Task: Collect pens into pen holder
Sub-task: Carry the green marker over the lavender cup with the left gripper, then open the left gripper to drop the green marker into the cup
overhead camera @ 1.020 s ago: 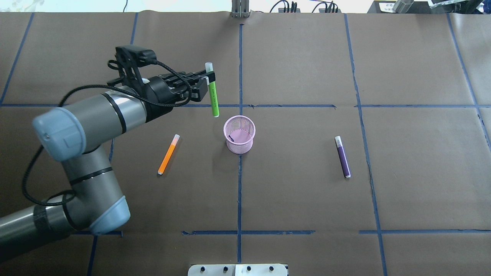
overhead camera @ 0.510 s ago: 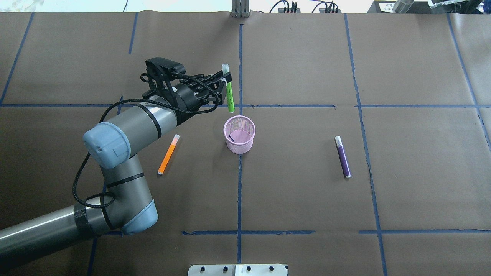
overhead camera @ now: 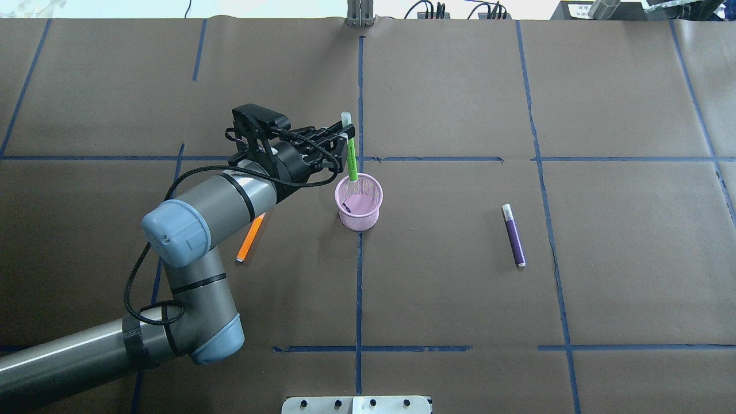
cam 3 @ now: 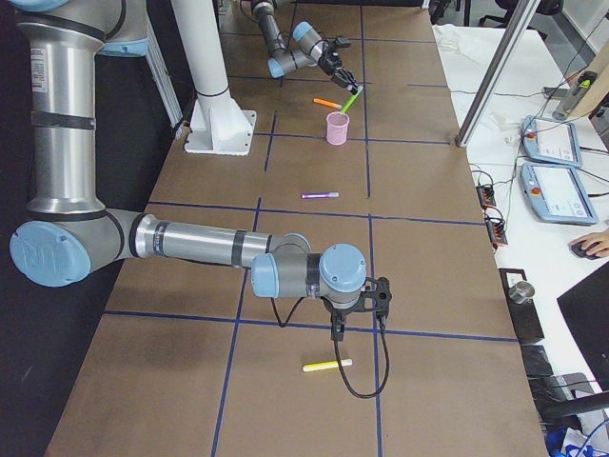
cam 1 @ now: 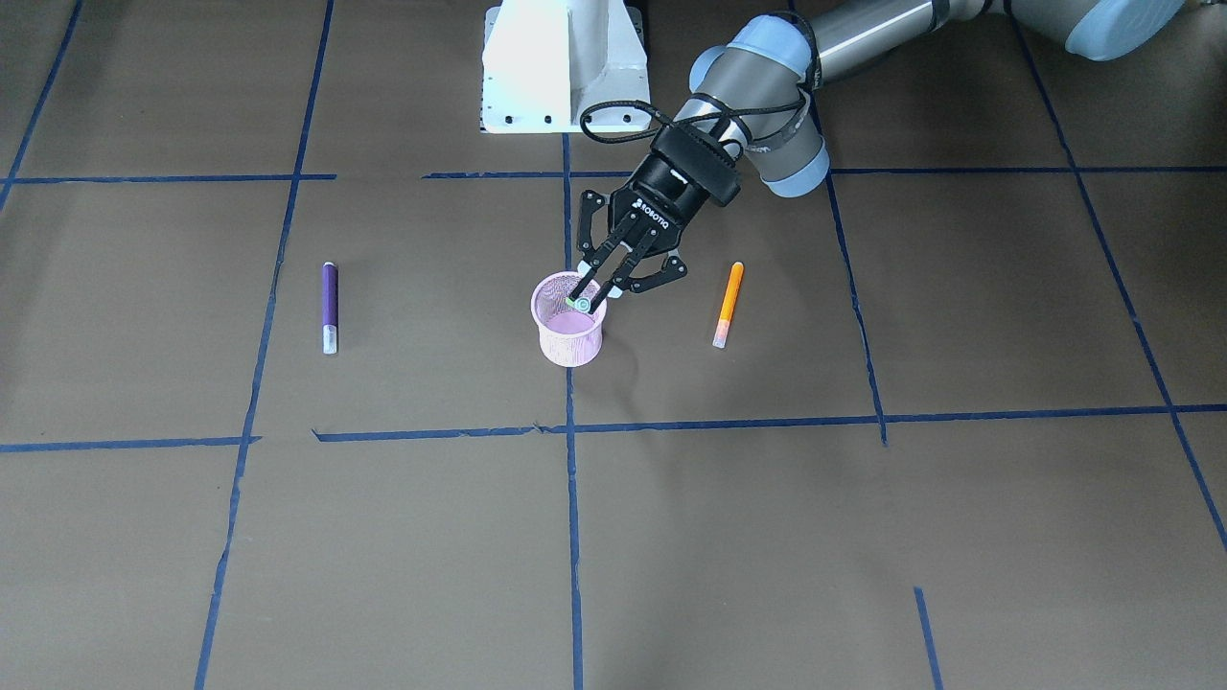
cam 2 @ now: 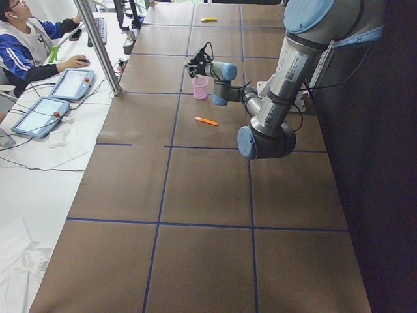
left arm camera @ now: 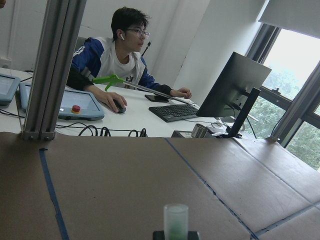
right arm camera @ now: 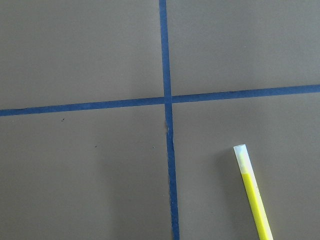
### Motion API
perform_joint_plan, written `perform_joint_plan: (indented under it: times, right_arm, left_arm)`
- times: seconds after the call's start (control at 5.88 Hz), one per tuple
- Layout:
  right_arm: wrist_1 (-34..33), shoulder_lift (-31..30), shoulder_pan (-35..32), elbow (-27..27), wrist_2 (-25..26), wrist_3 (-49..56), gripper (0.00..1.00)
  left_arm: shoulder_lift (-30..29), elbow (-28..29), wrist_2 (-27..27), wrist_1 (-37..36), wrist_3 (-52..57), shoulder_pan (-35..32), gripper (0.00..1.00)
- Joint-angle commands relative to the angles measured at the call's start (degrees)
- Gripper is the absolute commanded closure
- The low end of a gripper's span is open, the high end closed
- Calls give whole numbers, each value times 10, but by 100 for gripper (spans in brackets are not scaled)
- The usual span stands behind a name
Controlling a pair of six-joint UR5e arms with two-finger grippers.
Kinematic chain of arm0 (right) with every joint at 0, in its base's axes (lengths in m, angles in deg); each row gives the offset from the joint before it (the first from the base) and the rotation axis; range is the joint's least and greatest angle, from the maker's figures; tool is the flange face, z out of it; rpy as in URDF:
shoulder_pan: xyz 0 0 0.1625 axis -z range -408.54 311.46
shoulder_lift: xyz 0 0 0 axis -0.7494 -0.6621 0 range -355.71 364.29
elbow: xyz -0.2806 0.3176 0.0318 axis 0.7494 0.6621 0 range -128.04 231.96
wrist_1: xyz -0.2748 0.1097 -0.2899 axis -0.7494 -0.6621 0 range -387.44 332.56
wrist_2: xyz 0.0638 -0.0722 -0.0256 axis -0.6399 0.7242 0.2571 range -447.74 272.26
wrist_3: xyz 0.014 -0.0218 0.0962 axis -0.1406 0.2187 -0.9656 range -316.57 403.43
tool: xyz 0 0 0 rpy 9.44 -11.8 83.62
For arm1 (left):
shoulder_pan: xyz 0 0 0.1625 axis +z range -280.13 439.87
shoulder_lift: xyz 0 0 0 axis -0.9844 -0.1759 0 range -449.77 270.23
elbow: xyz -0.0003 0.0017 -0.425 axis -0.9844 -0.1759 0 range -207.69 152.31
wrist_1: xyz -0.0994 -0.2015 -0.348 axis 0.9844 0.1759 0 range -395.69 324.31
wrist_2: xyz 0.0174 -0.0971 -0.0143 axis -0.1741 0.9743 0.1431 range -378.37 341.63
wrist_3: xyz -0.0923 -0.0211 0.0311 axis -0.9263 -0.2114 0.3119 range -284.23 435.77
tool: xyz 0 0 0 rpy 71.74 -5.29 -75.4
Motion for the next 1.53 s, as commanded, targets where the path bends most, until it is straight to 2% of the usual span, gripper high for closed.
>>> perform_joint_plan:
  times: [0.0, 0.34, 0.51, 0.68, 0.85, 1.19, 1.36]
  right_arm:
    - [2, 4, 1, 10, 0, 0, 0]
    - [1, 5, 1, 10, 1, 0, 0]
    - [1, 5, 1, 10, -1, 0, 0]
    - [1, 5, 1, 10, -1, 0, 0]
    - [2, 6, 1, 10, -1, 0, 0]
    - [4, 6, 5, 17, 4, 8, 0]
    - [6, 5, 14, 25, 5, 40, 0]
  left_arm:
    - [-3, 16, -7, 1, 2, 9, 100]
    - [-3, 21, -12, 1, 2, 23, 100]
    - [-3, 26, -14, 0, 2, 25, 95]
    - [-9, 28, -15, -3, 2, 26, 45]
    - [-10, 28, -33, 0, 2, 31, 3]
    - [-17, 4, -31, -11, 5, 32, 0]
    - [-14, -44, 0, -71, 29, 17, 0]
